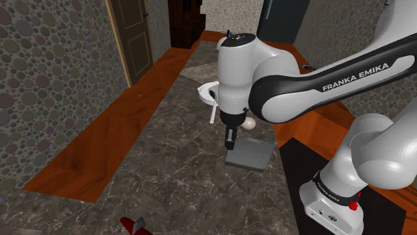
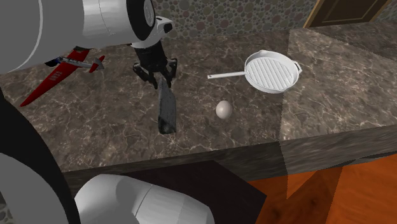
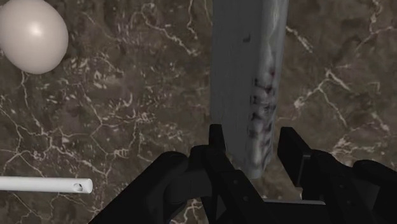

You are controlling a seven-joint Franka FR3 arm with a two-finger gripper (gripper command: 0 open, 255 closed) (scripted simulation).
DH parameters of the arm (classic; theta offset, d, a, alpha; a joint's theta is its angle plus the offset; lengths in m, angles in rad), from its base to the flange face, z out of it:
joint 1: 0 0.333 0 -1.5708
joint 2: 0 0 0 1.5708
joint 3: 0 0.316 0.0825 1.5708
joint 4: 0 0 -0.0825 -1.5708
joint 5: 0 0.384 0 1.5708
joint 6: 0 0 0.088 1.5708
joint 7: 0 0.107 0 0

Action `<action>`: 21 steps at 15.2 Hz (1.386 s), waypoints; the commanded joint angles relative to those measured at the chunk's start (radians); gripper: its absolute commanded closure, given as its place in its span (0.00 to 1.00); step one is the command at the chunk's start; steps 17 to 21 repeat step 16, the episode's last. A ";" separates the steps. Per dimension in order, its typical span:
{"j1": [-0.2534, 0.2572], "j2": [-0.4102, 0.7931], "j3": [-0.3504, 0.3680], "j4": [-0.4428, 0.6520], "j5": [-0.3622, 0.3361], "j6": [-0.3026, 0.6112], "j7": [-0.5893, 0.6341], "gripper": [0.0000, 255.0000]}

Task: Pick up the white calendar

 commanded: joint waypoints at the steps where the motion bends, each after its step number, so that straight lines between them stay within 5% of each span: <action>1: 0.001 -0.010 -0.003 0.012 0.002 -0.023 -0.004 1.00; 14: 0.003 -0.077 -0.028 0.137 0.009 -0.212 -0.030 1.00; 21: 0.003 -0.077 -0.029 0.139 0.009 -0.214 -0.030 1.00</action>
